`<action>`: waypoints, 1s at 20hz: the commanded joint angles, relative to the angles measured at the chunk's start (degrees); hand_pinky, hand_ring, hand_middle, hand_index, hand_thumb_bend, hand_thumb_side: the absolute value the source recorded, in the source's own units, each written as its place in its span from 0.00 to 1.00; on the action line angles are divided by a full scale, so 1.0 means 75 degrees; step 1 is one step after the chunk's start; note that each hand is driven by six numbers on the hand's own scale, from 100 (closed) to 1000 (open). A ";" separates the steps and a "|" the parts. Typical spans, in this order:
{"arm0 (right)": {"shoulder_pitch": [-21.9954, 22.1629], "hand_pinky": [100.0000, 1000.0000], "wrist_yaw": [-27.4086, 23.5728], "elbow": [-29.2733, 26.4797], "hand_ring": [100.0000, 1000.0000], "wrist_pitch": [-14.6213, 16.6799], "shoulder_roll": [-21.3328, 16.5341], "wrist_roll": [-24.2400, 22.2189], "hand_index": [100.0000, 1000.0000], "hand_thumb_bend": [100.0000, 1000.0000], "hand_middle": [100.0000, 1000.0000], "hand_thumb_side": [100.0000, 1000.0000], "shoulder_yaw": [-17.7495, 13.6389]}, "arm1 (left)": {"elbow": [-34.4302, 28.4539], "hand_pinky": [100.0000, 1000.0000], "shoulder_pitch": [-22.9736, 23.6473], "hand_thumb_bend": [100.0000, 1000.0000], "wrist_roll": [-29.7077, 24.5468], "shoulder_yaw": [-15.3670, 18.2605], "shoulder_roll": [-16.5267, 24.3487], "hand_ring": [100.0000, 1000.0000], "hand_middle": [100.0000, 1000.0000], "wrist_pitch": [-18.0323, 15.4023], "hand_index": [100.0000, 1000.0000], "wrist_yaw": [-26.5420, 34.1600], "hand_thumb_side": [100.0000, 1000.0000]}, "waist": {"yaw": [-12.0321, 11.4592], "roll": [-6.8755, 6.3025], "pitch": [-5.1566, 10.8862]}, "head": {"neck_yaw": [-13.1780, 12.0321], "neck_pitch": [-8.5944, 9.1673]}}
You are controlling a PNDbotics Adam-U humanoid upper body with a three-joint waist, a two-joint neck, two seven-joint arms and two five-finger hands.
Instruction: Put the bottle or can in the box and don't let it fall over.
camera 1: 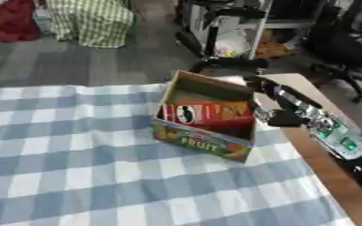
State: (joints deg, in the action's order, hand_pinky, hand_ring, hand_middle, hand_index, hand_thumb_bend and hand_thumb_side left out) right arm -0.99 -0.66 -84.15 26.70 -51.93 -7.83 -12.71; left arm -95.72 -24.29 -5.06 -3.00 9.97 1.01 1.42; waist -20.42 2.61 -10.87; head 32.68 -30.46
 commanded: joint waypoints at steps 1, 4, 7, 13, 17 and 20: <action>0.0001 1.00 0.0388 -0.0207 1.00 0.0117 -0.0139 0.0266 1.00 0.00 1.00 0.29 -0.0161 | -0.0167 0.82 -0.0083 0.37 -0.0027 -0.0001 0.0058 0.86 0.68 -0.0014 0.91 0.0019 0.89 | 0.0044 -0.0018 0.0036 | 0.0023 0.0115; 0.0075 1.00 0.0457 -0.0525 1.00 0.0063 -0.0066 0.0587 1.00 0.00 1.00 0.25 -0.0272 | -0.0153 0.82 -0.0059 0.37 -0.0022 0.0015 0.0055 0.86 0.68 -0.0006 0.91 0.0012 0.89 | 0.0158 -0.0026 0.0042 | -0.0016 0.0078; 0.0231 1.00 0.0350 -0.1248 1.00 -0.0057 0.0087 0.1021 1.00 0.00 0.96 0.36 -0.0408 | -0.0125 0.82 0.0006 0.37 0.0008 0.0058 0.0052 0.86 0.68 0.0005 0.91 0.0004 0.89 | 0.0375 -0.0044 0.0077 | -0.0153 -0.0035; 0.0736 1.00 -0.0876 -0.3725 1.00 -0.0604 0.1040 0.0977 1.00 0.00 0.91 0.41 -0.0152 | -0.0044 0.82 0.0332 0.37 0.0160 0.0242 0.0108 0.86 0.68 0.0026 0.90 -0.0052 0.89 | 0.1098 -0.0052 0.0253 | -0.0797 -0.0480; 0.0812 0.99 -0.1598 -0.4039 1.00 -0.0310 0.2009 0.0305 1.00 0.00 0.87 0.41 0.0157 | 0.0016 0.82 0.0543 0.37 0.0294 0.0381 0.0177 0.86 0.68 0.0042 0.90 -0.0110 0.89 | 0.1582 0.0018 0.0391 | -0.1284 -0.0810; 0.0892 0.99 -0.1809 -0.4056 1.00 -0.0043 0.2777 -0.0199 1.00 0.00 0.85 0.41 0.0373 | 0.0043 0.82 0.0691 0.37 0.0372 0.0459 0.0233 0.86 0.68 0.0036 0.90 -0.0150 0.89 | 0.1868 0.0056 0.0480 | -0.1668 -0.1024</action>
State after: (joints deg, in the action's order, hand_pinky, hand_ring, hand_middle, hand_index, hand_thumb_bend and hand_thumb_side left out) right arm 5.82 -13.10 -113.21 25.60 -32.19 -7.82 -10.14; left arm -94.94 -18.67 -2.68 -0.19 10.39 1.35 0.57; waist -6.23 2.63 -8.61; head 21.34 -37.43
